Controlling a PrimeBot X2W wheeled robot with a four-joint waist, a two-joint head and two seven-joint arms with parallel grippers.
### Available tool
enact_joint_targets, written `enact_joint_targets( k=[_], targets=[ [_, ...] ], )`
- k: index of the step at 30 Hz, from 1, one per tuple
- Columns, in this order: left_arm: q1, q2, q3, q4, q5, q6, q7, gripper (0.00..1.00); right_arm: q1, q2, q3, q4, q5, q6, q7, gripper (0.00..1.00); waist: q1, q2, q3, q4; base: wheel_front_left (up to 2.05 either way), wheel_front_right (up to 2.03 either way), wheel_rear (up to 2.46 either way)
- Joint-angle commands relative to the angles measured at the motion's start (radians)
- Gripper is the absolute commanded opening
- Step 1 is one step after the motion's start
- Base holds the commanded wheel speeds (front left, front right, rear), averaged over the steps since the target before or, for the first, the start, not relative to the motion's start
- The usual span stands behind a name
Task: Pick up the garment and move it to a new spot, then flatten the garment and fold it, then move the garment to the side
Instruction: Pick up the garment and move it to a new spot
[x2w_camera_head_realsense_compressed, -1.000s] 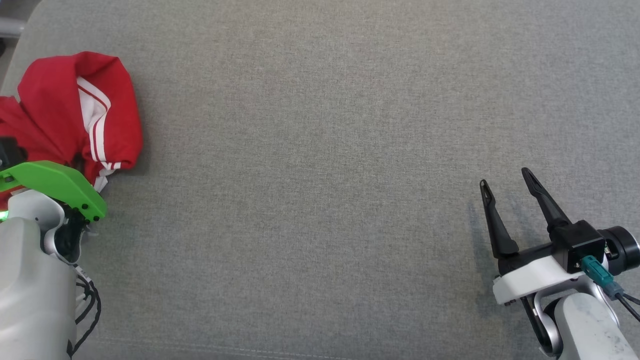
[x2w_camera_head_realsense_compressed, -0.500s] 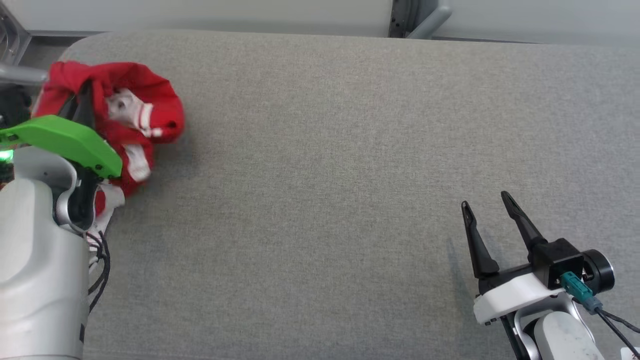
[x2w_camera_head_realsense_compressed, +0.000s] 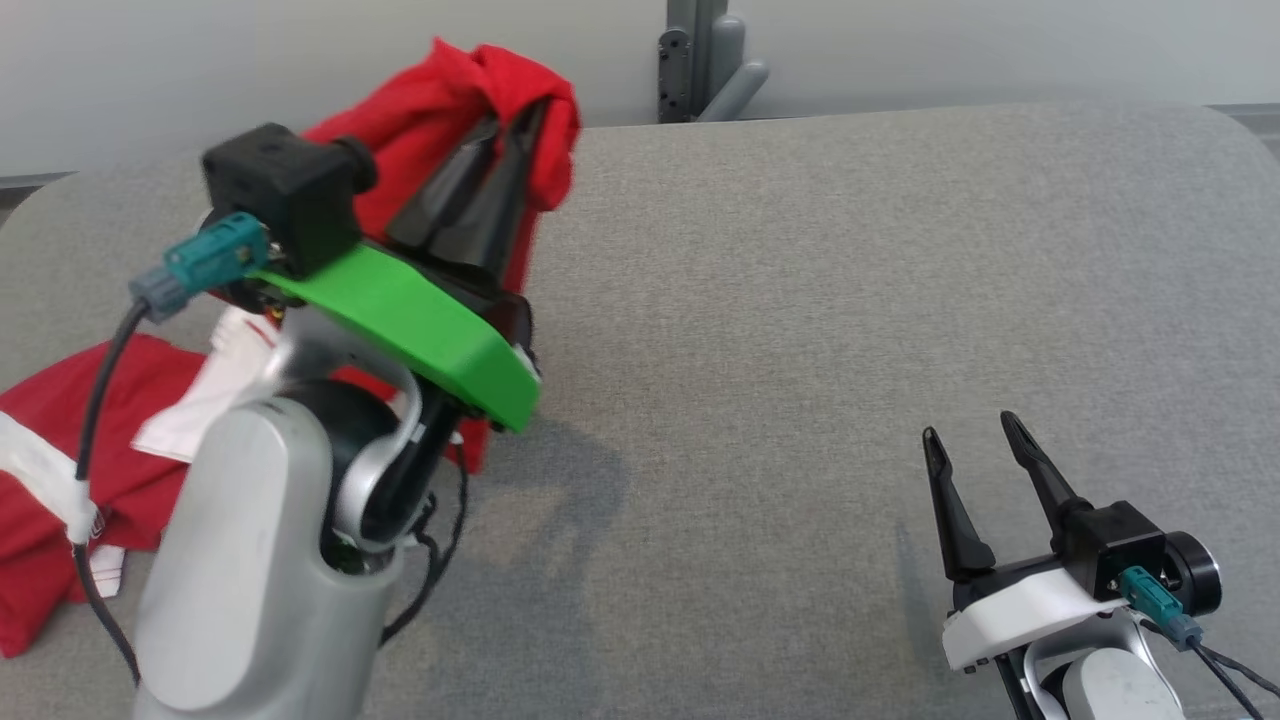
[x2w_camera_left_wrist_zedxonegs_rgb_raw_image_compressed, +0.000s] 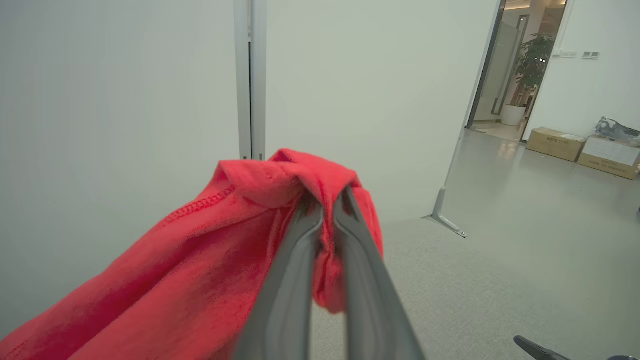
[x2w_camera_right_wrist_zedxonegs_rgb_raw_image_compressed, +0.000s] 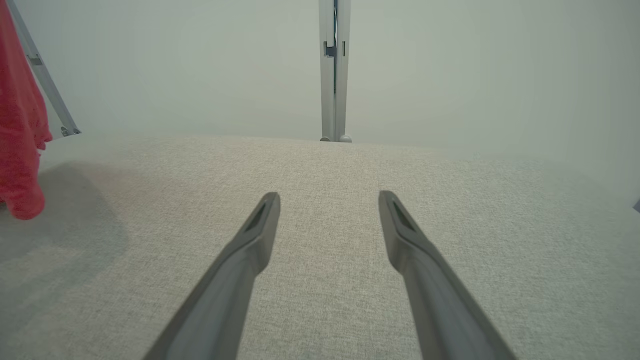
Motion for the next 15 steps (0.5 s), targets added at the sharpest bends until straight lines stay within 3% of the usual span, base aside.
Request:
enact_joint_targets(
  k=[1,8,15],
  targets=[
    [0.022,-0.017,-0.034,-0.065,-0.011,0.004,0.022,0.00,0.006,0.002,-0.002,-0.001,0.005,0.000,-0.004,1.00,0.0000,-0.0002,-0.010,-0.066,0.00,0.00,0.00],
    [0.035,-0.074,-0.208,-0.269,-0.066,0.021,0.083,0.00,-0.003,0.010,-0.006,-0.002,0.011,0.000,-0.004,1.00,0.0000,-0.0002,0.002,-0.149,0.00,0.00,0.00],
    [0.037,-0.083,-0.321,-0.274,-0.069,0.062,0.090,0.00,-0.001,0.015,-0.012,-0.005,0.016,0.000,-0.004,1.00,0.0000,-0.0002,0.020,-0.198,0.00,0.00,0.00]
  ],
)
